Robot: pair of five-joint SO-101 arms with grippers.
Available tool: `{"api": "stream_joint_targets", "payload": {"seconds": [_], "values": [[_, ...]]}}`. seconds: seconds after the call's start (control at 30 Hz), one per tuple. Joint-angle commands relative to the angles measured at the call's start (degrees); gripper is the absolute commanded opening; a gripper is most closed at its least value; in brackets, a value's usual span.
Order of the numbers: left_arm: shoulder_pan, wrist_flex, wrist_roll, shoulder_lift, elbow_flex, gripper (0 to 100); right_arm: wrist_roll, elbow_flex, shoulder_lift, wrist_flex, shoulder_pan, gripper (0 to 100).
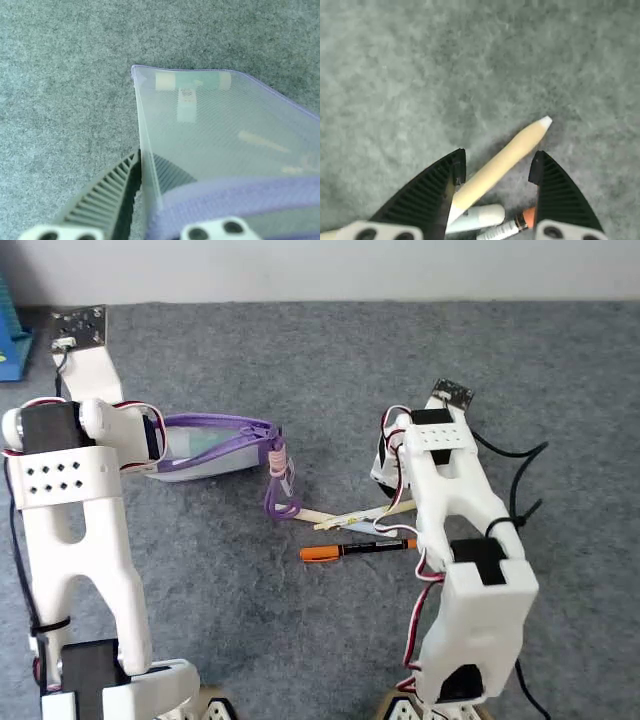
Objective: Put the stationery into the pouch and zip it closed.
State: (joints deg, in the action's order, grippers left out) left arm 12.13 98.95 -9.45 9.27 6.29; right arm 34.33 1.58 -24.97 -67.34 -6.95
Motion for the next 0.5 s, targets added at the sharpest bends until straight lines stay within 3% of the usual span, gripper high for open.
{"api": "stream_joint_targets", "payload": {"seconds": [0.0,0.17,0.47], "values": [[-0.1,1.5,-0.6,-0.3,0.1,1,0.5,-3.0,-1.1,-0.8,1.9,20.6],[-0.2,1.5,-0.6,-0.3,0.1,1,0.4,-3.2,-0.9,-0.6,2.6,1.3],[-0.2,1.5,-0.6,0.0,0.1,1,-1.1,-3.2,8.0,-5.1,2.1,0.8]]}}
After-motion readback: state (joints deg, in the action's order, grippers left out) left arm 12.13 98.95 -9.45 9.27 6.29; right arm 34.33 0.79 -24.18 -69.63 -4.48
